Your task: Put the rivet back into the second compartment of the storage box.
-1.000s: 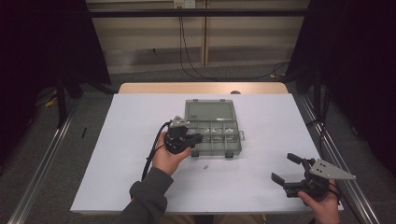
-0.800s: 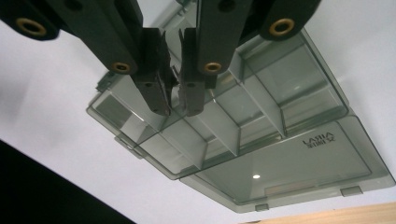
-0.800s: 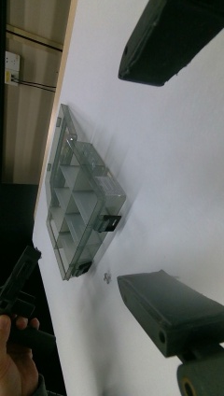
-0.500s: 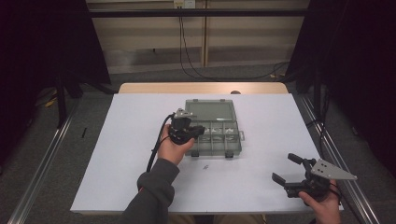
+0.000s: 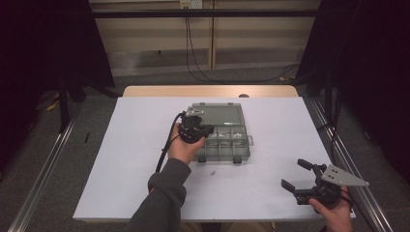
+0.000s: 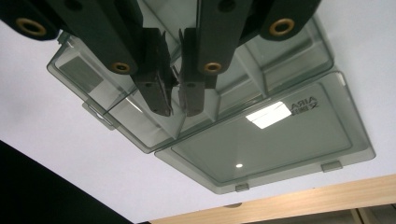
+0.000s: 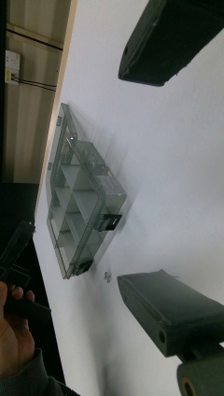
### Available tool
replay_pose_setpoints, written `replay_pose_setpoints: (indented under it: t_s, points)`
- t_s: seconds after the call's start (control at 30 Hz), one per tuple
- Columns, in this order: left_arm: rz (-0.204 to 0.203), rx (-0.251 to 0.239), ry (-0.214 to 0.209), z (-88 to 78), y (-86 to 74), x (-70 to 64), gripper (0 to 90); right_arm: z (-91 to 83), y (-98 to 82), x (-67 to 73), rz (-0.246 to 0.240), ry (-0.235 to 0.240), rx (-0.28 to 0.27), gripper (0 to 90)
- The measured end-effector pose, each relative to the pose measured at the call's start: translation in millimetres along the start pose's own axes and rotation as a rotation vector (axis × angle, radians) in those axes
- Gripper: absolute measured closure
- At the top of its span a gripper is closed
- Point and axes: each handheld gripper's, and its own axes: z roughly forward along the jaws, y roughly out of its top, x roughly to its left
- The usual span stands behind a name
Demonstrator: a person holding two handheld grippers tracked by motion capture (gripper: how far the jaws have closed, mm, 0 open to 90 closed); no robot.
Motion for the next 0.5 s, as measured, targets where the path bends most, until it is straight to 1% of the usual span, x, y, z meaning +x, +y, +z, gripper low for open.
replay_pose_setpoints:
  t_s: [0.03, 0.1, 0.13, 0.2, 0.23, 0.27, 0.37, 0.5]
  points:
    - [0.007, 0.000, 0.004, 1.7, 0.8, -0.7, 83.2, -0.1, 0.0, -0.1, 0.001, 0.000, -0.001, 2.7]
    - [0.007, 0.001, 0.006, 3.5, 1.6, -1.4, 83.2, -0.5, -0.2, -0.8, 0.001, -0.001, 0.001, 2.6]
    - [-0.001, -0.009, 0.007, 5.8, 3.3, -1.4, 83.2, -0.6, -0.3, -1.0, 0.002, -0.001, 0.000, 2.7]
    - [0.000, -0.014, 0.013, 8.4, 4.4, -1.5, 83.1, -1.0, -0.3, -1.1, 0.002, 0.000, -0.001, 2.7]
    - [0.000, -0.014, 0.013, 8.4, 4.4, -1.5, 83.2, -1.0, -0.3, -1.1, 0.002, 0.000, -0.001, 2.7]
    - [0.011, -0.007, 0.021, 10.9, 5.0, -0.4, 83.1, -0.9, -0.4, -1.3, 0.002, 0.000, 0.000, 2.7]
    - [0.005, -0.011, 0.033, 14.7, 5.4, 1.0, 83.1, -0.8, -0.5, -1.3, 0.002, 0.001, 0.000, 2.7]
    - [0.006, -0.009, 0.042, 17.3, 5.8, 2.5, 83.1, -0.8, -0.4, -1.3, 0.003, 0.002, -0.002, 2.7]
